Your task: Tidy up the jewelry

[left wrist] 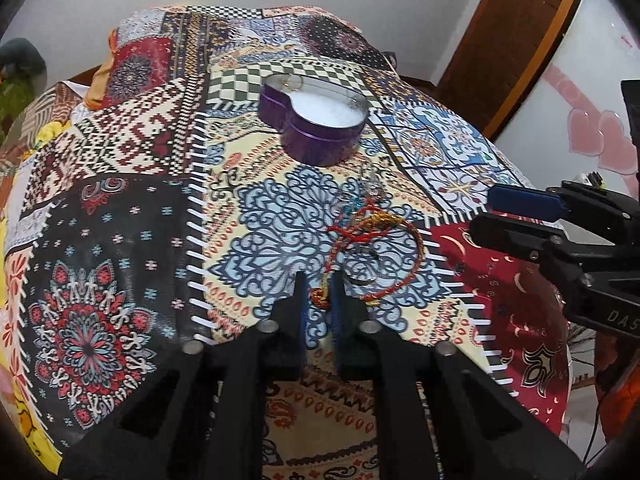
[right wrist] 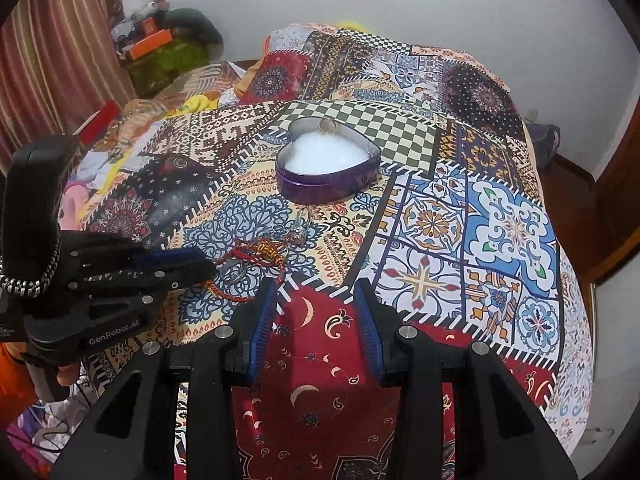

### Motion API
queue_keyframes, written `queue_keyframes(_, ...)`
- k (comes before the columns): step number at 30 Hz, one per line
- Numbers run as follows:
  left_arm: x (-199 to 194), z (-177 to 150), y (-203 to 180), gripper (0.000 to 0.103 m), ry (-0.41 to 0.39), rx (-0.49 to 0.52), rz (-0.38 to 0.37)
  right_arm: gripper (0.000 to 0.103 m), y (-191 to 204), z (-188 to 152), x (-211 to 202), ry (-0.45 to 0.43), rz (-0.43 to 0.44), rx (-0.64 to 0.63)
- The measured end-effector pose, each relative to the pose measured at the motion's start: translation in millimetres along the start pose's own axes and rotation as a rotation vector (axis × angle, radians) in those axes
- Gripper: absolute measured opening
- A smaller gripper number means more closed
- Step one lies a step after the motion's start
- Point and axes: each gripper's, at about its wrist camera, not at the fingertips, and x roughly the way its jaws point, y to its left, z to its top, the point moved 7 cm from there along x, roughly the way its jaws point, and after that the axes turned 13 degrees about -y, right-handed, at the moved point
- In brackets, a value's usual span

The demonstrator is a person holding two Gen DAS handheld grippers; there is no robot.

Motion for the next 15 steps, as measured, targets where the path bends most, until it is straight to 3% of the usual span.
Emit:
queue_keyframes(6,-11.3,11.7,-6.3,0.003,-0.035,0.061,0.014,0.036,0.6,-1.4,0.5,0.002,0.006,0.017)
queue_keyframes(15,-53.9,48.8,-7.4,0.003,-0.180,0.065,0.018,0.036,7.8,1.2,2.5,0.002,0.020,0.010)
